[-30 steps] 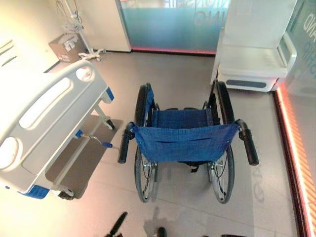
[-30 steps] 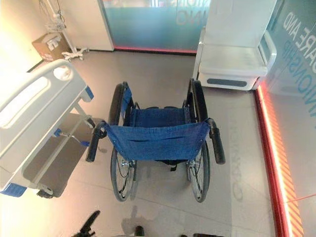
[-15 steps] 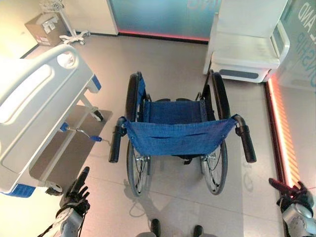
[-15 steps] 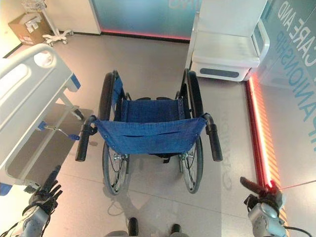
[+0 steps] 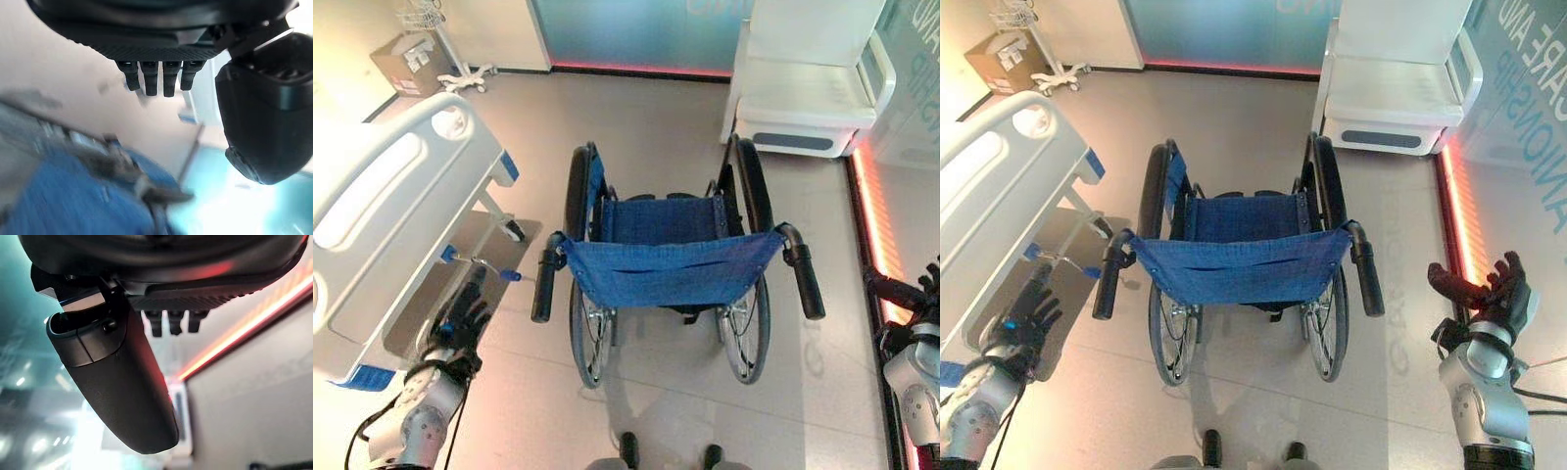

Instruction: Push the wheelchair next to the bed

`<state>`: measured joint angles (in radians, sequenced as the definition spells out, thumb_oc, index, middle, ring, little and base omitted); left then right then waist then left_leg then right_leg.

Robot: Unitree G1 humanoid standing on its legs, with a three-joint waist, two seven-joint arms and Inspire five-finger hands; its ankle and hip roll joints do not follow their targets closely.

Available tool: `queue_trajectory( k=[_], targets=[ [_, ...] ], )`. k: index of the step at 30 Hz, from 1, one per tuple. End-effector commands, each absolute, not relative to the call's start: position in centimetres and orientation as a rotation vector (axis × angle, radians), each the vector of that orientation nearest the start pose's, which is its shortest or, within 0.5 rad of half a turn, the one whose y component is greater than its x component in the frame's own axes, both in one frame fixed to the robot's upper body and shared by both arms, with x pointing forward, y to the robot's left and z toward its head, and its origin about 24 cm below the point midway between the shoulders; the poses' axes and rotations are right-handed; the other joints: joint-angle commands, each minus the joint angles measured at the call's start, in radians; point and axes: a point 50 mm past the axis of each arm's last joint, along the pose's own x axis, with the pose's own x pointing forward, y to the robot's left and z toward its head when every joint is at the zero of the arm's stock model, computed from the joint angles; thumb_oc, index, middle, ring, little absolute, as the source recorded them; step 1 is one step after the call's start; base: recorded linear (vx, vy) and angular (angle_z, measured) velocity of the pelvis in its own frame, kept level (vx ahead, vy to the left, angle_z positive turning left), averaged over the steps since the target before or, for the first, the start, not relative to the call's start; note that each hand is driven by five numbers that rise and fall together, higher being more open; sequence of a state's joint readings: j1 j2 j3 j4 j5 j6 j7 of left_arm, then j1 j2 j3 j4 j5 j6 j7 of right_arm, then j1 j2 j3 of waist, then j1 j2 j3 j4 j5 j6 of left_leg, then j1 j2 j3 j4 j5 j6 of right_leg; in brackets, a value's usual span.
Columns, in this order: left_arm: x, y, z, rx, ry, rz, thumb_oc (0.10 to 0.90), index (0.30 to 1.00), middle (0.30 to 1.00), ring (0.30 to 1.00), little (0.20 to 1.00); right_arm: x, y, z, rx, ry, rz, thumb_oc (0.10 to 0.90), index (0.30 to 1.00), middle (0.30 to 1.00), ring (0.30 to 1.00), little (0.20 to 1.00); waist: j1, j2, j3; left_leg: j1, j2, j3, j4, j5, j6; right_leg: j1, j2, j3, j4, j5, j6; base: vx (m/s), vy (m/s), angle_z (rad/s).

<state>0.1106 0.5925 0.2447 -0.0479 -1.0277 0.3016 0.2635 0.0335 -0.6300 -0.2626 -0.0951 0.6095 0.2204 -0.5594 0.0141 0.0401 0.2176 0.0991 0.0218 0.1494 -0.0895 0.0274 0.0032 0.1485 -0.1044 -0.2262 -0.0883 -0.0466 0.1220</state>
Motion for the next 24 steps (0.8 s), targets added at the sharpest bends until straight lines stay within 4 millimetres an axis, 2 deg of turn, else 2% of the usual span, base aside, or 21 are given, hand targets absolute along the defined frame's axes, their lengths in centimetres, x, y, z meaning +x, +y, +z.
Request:
queue_trajectory(
  k=[1, 6, 8, 11, 14, 15, 19, 24],
  targets=[
    [24.7, 30.4, 14.8, -0.349, -0.059, 0.24, 0.8, 0.9, 0.9, 0.9, 0.9, 25.2, -30.7, 19.2, -0.137, -0.303, -0.53, 0.8, 0.9, 0.9, 0.9, 0.9, 0.005, -0.022, -0.029, -0.004, 0.002, -0.001, 0.014, -0.031, -0.028, -0.048, 0.01, 0.013, 0.007, 0.068, -0.011, -0.05, -0.013, 0.0],
    [25.1, 29.3, 16.2, -0.231, -0.043, 0.122, 0.8, 0.9, 0.9, 0.9, 0.9, 25.4, -28.5, 21.5, -0.11, -0.359, -0.365, 0.8, 0.9, 0.9, 0.9, 0.9, 0.009, -0.026, -0.021, -0.007, 0.004, 0.008, 0.019, -0.031, -0.03, -0.048, 0.014, 0.014, 0.006, 0.07, -0.008, -0.02, -0.005, 0.0],
    [25.2, 29.0, 16.4, -0.197, -0.033, 0.101, 0.8, 0.9, 0.9, 0.9, 0.9, 25.4, -27.6, 21.8, -0.077, -0.355, -0.31, 0.8, 0.9, 0.9, 0.9, 0.9, 0.009, -0.028, -0.018, -0.008, 0.004, 0.01, 0.02, -0.032, -0.03, -0.05, 0.015, 0.017, 0.007, 0.071, -0.007, -0.03, -0.006, 0.01],
    [25.1, 28.5, 16.3, -0.199, 0.004, 0.038, 0.8, 0.9, 0.9, 0.9, 0.9, 25.4, -26.6, 21.7, -0.027, -0.337, -0.24, 0.8, 0.9, 0.9, 0.9, 0.9, 0.009, -0.032, -0.017, -0.011, 0.004, 0.013, 0.021, -0.031, -0.03, -0.053, 0.016, 0.02, 0.006, 0.072, -0.005, -0.01, -0.001, 0.01],
    [24.9, 26.5, 15.8, -0.269, 0.057, -0.115, 0.8, 0.9, 0.9, 0.9, 0.9, 25.4, -25.7, 20.7, 0.063, -0.273, -0.177, 0.8, 0.9, 0.9, 0.9, 0.9, 0.01, -0.036, -0.013, -0.012, 0.007, 0.02, 0.02, -0.03, -0.031, -0.059, 0.016, 0.018, 0.006, 0.076, -0.002, -0.04, -0.005, 0.02],
    [24.8, 26.4, 15.8, -0.267, 0.06, -0.119, 0.8, 0.9, 0.9, 0.9, 0.9, 25.4, -25.7, 20.7, 0.064, -0.272, -0.175, 0.8, 0.9, 0.9, 0.9, 0.9, 0.01, -0.036, -0.014, -0.012, 0.007, 0.021, 0.02, -0.03, -0.031, -0.059, 0.016, 0.017, 0.006, 0.077, -0.001, -0.04, -0.004, 0.02],
    [24.4, 25.8, 15.9, -0.092, 0.094, -0.171, 0.8, 0.9, 0.9, 0.9, 0.9, 25.1, -25.3, 20.1, 0.103, -0.231, -0.148, 0.8, 0.9, 0.9, 0.9, 0.9, 0.01, -0.041, -0.009, -0.018, 0.008, 0.029, 0.022, -0.028, -0.03, -0.065, 0.016, 0.015, 0.006, 0.081, 0.002, -0.03, -0.006, 0.01],
    [24.0, 26.8, 16.5, 0.036, 0.114, -0.171, 0.8, 0.9, 0.9, 0.9, 0.9, 25.0, -25.2, 20.0, 0.103, -0.202, -0.12, 0.8, 0.9, 0.9, 0.9, 0.9, 0.014, -0.043, -0.007, -0.019, 0.008, 0.035, 0.025, -0.027, -0.031, -0.066, 0.016, 0.011, 0.006, 0.085, 0.007, -0.01, -0.003, 0.0]
  ],
)
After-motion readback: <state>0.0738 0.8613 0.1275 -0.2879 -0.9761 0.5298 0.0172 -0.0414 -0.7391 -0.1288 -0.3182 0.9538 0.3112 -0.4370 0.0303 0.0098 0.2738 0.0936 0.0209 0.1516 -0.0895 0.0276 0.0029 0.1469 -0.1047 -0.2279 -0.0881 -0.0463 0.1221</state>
